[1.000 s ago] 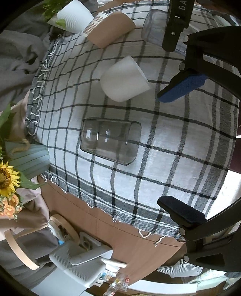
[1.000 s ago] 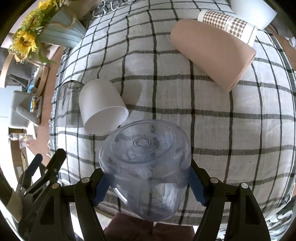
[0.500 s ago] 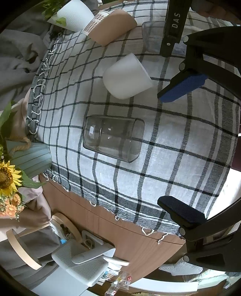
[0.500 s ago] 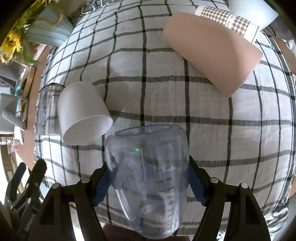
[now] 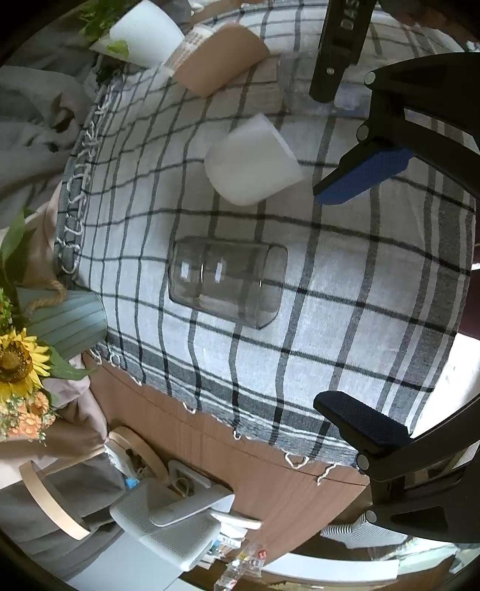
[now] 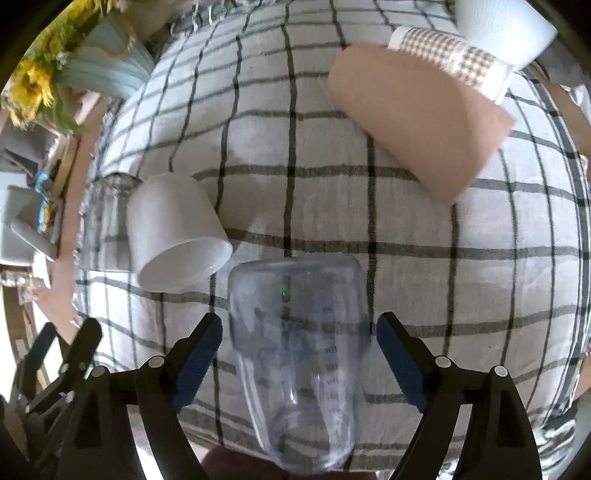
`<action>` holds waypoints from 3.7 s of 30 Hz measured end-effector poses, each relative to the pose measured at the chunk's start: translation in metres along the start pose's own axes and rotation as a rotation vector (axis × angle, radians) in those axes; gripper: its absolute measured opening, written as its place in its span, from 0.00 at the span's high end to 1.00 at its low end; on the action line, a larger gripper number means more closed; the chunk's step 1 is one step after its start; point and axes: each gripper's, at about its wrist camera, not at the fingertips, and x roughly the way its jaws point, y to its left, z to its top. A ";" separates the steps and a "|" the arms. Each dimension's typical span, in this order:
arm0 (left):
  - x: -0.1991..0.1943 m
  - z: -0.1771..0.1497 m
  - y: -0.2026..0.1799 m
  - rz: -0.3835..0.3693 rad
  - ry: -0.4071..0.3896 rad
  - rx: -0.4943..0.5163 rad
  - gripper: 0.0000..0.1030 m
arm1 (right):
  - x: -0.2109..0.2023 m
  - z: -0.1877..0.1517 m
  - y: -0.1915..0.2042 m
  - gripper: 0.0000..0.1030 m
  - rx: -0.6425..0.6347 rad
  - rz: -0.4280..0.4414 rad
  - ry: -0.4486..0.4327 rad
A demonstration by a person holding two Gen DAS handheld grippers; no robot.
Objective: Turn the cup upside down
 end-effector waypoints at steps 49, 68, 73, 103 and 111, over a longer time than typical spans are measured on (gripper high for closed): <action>0.050 0.018 -0.174 -0.355 0.333 0.167 0.26 | -0.083 -0.050 -0.139 0.17 0.366 -0.068 -0.221; 0.010 0.043 -0.182 -0.387 0.144 0.244 0.30 | -0.095 -0.056 -0.141 0.17 0.386 -0.063 -0.259; -0.002 0.053 -0.189 -0.401 0.054 0.258 0.30 | -0.107 -0.055 -0.137 0.17 0.382 -0.085 -0.298; -0.002 0.066 -0.221 -0.391 0.019 0.367 0.30 | -0.112 -0.056 -0.139 0.17 0.420 -0.097 -0.308; 0.000 0.070 -0.221 -0.399 0.035 0.360 0.29 | -0.112 -0.053 -0.143 0.17 0.439 -0.098 -0.313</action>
